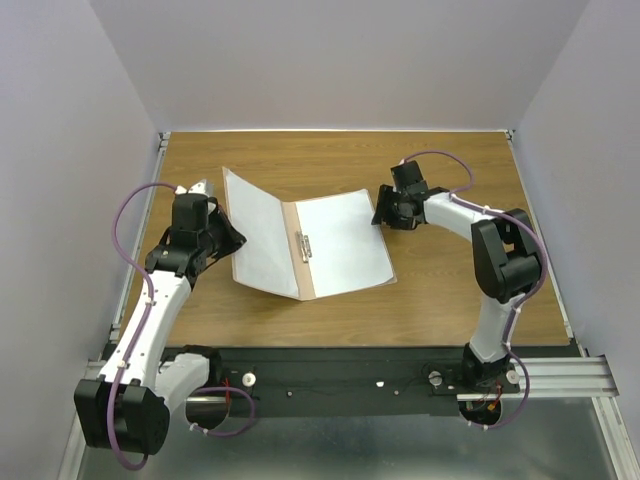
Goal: Put the files into the folder
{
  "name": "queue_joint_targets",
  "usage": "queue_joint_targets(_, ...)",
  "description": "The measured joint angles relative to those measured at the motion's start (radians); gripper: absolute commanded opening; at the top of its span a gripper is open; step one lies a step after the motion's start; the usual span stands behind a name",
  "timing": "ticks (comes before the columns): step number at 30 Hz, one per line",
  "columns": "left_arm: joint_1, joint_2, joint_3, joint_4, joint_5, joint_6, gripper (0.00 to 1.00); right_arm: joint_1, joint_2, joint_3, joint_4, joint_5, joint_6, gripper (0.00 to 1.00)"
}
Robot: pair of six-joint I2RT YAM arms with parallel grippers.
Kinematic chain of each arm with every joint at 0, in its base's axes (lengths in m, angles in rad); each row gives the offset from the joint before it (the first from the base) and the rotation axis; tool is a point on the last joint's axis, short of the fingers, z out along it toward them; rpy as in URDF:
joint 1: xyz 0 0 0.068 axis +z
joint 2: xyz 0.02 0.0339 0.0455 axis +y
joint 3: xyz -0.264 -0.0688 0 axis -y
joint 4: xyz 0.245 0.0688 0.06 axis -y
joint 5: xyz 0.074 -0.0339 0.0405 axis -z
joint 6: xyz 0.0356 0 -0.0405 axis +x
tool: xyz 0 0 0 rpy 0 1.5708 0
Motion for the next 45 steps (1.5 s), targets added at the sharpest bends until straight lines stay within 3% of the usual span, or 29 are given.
queue_joint_targets(16,-0.007,0.056,0.076,-0.037,-0.009,0.040,0.03,0.019,0.061,0.026,0.012,-0.148,-0.003,0.38)
queue_joint_targets(22,-0.087,0.083,0.128,-0.012,-0.007,0.021,0.04,0.029,0.063,0.022,0.016,-0.165,0.006,0.35)
queue_joint_targets(25,-0.178,0.113,0.138,0.042,-0.013,-0.015,0.06,0.029,0.062,0.015,0.026,-0.169,0.017,0.35)
queue_joint_targets(28,-0.277,0.169,0.161,0.097,-0.023,-0.051,0.21,0.029,0.062,0.008,0.042,-0.179,0.026,0.35)
queue_joint_targets(29,-0.308,0.190,0.169,0.113,-0.026,-0.059,0.38,0.029,0.061,0.006,0.044,-0.182,0.027,0.35)
queue_joint_targets(31,-0.365,0.245,0.188,0.152,-0.029,-0.079,0.53,0.029,0.058,-0.001,0.054,-0.186,0.033,0.36)
queue_joint_targets(32,-0.391,0.281,0.200,0.174,-0.028,-0.095,0.65,0.029,0.056,-0.003,0.056,-0.186,0.035,0.36)
queue_joint_targets(35,-0.450,0.364,0.235,0.228,-0.028,-0.117,0.81,0.029,0.051,-0.011,0.058,-0.189,0.043,0.36)
queue_joint_targets(45,-0.527,0.615,0.351,0.344,0.018,-0.130,0.84,0.034,0.044,-0.019,0.057,-0.199,0.071,0.45)
